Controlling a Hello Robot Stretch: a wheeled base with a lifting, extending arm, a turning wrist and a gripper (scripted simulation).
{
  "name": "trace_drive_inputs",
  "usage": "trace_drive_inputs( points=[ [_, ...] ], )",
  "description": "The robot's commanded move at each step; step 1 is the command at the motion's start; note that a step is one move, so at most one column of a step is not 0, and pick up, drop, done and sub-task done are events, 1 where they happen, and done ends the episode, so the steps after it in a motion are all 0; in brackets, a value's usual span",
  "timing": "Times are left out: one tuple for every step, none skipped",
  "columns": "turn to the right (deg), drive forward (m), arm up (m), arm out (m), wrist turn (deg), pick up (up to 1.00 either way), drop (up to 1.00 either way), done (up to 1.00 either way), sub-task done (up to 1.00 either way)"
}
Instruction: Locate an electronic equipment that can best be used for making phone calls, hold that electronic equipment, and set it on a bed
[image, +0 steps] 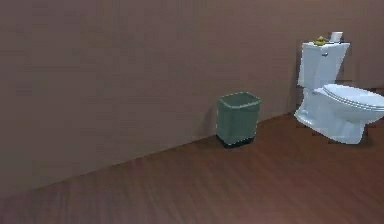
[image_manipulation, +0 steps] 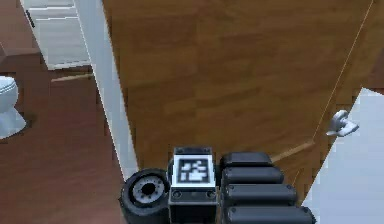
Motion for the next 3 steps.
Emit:
trace_drive_inputs(
  points=[
    [18.0, 0.0, 0.0, 0.0, 0.0, 0.0, 0.0, 0.0, 0.0],
    [0.0, 0.4, 0.0, 0.0, 0.0, 0.0, 0.0, 0.0, 0.0],
    [42.0, 0.0, 0.0, 0.0, 0.0, 0.0, 0.0, 0.0, 0.0]
  ],
)
